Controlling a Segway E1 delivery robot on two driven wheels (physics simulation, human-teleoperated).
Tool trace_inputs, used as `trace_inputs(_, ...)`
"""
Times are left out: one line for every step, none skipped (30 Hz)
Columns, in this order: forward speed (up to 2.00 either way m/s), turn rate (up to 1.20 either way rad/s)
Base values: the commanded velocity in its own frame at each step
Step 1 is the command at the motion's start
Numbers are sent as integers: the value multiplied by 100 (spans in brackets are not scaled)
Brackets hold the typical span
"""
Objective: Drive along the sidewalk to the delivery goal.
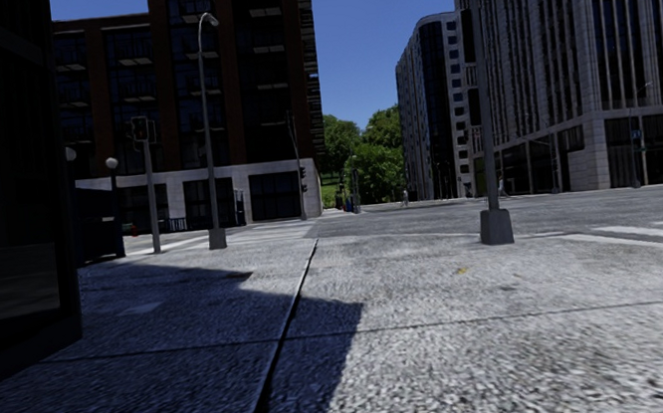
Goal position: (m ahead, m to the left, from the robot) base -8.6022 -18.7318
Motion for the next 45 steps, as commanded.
trace_inputs(200, 0)
trace_inputs(200, 0)
trace_inputs(200, 0)
trace_inputs(200, 0)
trace_inputs(200, 0)
trace_inputs(200, 0)
trace_inputs(200, 0)
trace_inputs(200, 0)
trace_inputs(200, 0)
trace_inputs(200, 0)
trace_inputs(200, 0)
trace_inputs(200, 0)
trace_inputs(200, 0)
trace_inputs(200, 0)
trace_inputs(200, 0)
trace_inputs(200, 0)
trace_inputs(200, 0)
trace_inputs(200, 0)
trace_inputs(200, 0)
trace_inputs(200, 0)
trace_inputs(200, -4)
trace_inputs(200, -4)
trace_inputs(200, -21)
trace_inputs(200, -36)
trace_inputs(200, -82)
trace_inputs(200, -82)
trace_inputs(200, -120)
trace_inputs(200, -120)
trace_inputs(200, -120)
trace_inputs(200, -120)
trace_inputs(200, -120)
trace_inputs(200, -120)
trace_inputs(200, -120)
trace_inputs(200, -120)
trace_inputs(200, -120)
trace_inputs(200, -120)
trace_inputs(200, -120)
trace_inputs(200, -120)
trace_inputs(200, -120)
trace_inputs(200, -120)
trace_inputs(200, -120)
trace_inputs(200, -120)
trace_inputs(200, -120)
trace_inputs(200, -120)
trace_inputs(200, -120)
